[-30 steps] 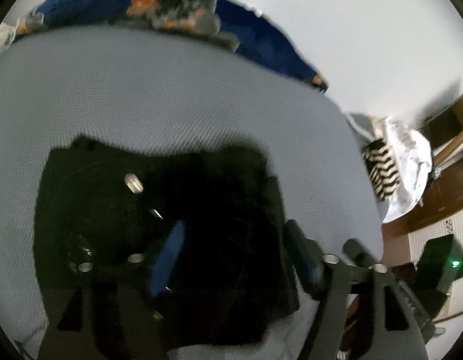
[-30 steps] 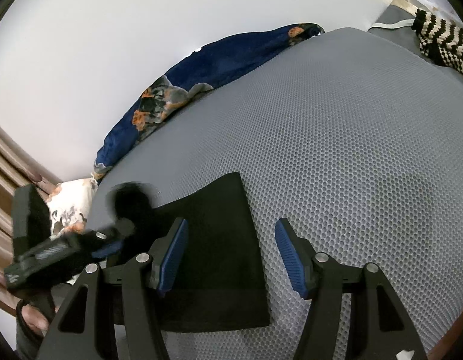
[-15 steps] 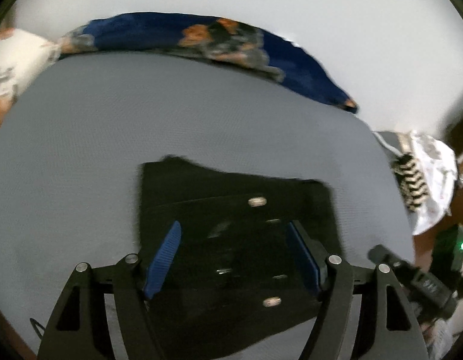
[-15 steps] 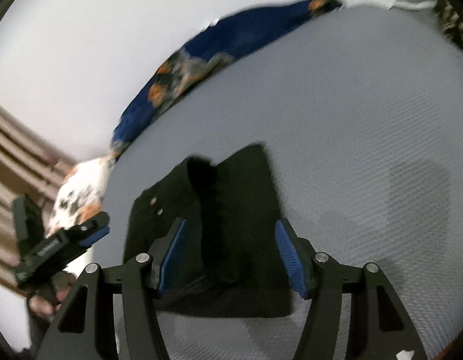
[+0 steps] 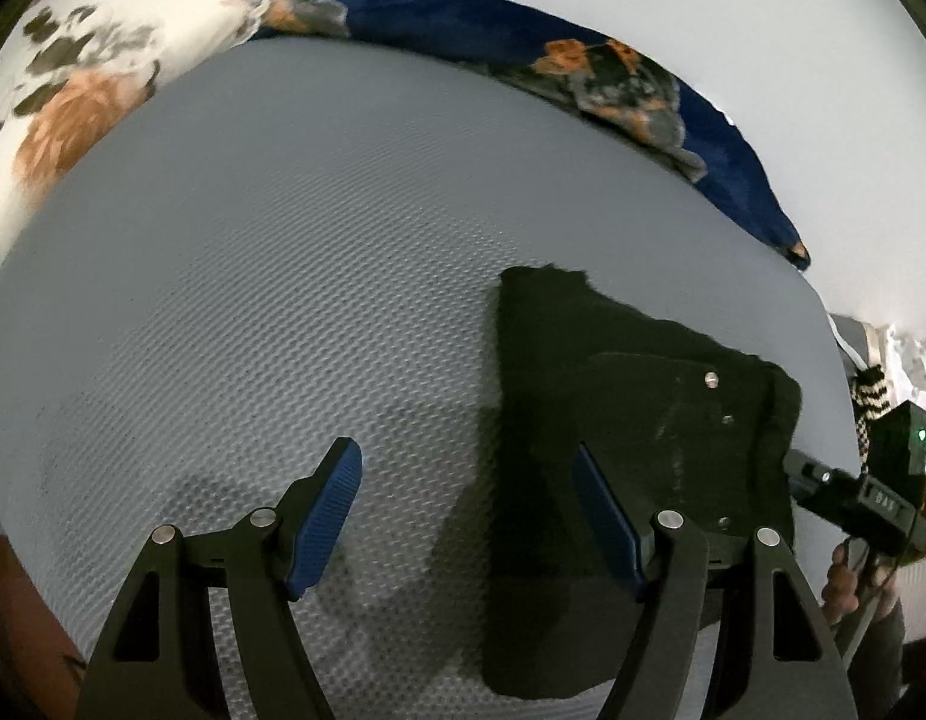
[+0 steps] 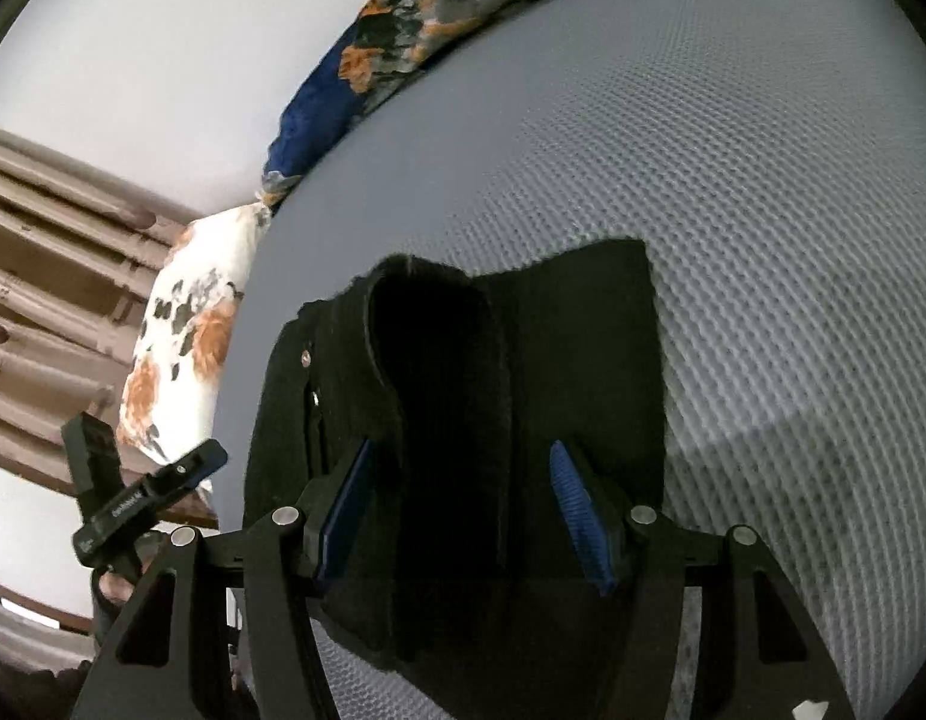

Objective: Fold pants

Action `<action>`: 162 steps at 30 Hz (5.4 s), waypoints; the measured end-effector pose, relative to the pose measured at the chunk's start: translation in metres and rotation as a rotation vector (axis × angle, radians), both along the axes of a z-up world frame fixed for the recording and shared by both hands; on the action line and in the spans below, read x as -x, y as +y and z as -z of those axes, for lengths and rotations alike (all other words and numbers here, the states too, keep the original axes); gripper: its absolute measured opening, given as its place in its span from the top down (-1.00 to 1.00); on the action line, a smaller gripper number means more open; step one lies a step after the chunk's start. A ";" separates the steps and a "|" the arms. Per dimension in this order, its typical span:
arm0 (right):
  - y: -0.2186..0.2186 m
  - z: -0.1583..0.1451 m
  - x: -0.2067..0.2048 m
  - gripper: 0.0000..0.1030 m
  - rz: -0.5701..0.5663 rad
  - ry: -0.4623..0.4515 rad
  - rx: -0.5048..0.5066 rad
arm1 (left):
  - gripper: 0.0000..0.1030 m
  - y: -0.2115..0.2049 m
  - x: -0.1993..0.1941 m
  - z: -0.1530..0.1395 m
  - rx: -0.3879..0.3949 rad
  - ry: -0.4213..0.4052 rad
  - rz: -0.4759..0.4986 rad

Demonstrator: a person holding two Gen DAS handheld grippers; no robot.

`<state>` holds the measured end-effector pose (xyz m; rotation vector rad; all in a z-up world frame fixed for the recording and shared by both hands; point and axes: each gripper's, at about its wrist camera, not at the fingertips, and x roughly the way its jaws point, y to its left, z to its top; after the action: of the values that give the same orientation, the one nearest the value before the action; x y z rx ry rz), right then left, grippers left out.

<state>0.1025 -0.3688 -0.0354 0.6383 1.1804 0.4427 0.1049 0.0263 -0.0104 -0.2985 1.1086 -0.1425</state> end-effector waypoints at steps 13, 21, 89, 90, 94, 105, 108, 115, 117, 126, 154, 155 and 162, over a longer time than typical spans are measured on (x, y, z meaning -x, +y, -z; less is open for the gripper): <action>0.016 -0.017 -0.003 0.81 0.050 -0.094 -0.084 | -0.42 0.004 -0.002 0.010 0.005 0.037 -0.033; -0.005 -0.070 0.030 0.83 0.154 -0.171 -0.024 | -0.42 -0.016 -0.014 0.001 0.010 0.002 0.023; -0.006 -0.050 0.118 0.61 0.238 -0.023 0.286 | -0.50 -0.083 0.061 0.032 -0.176 -0.029 0.256; -0.006 -0.051 0.117 0.58 0.235 -0.027 0.293 | -0.49 -0.083 0.061 0.031 -0.177 -0.034 0.257; -0.010 -0.055 0.112 0.24 0.235 -0.033 0.318 | -0.50 -0.078 0.058 0.025 -0.163 -0.053 0.247; -0.026 -0.030 0.077 -0.12 0.164 0.045 0.152 | -0.50 -0.052 0.024 0.029 0.001 0.033 0.214; -0.032 -0.019 0.070 -0.17 0.154 0.073 0.089 | -0.49 -0.048 0.013 0.032 0.061 0.068 0.218; -0.046 0.001 0.063 -0.21 0.133 0.117 -0.031 | -0.50 -0.041 -0.005 0.042 0.236 0.154 0.203; -0.049 0.006 0.061 -0.21 0.114 0.121 -0.070 | -0.50 -0.041 -0.008 0.045 0.248 0.162 0.200; -0.044 0.021 0.035 -0.19 0.037 0.097 -0.192 | -0.50 -0.063 -0.035 0.045 0.290 0.150 0.207; 0.012 -0.044 -0.068 0.56 0.040 -0.046 -0.134 | 0.56 -0.065 -0.096 -0.026 0.240 -0.052 0.182; 0.016 -0.045 -0.076 0.56 0.039 -0.047 -0.131 | 0.56 -0.064 -0.101 -0.028 0.229 -0.056 0.181; 0.034 -0.043 -0.124 0.56 0.025 -0.038 -0.092 | 0.56 -0.044 -0.138 -0.030 0.196 -0.056 0.167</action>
<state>0.2268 -0.3352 0.0076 0.7199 1.1201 0.4883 0.2432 -0.0179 0.0195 -0.3748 1.0652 -0.4070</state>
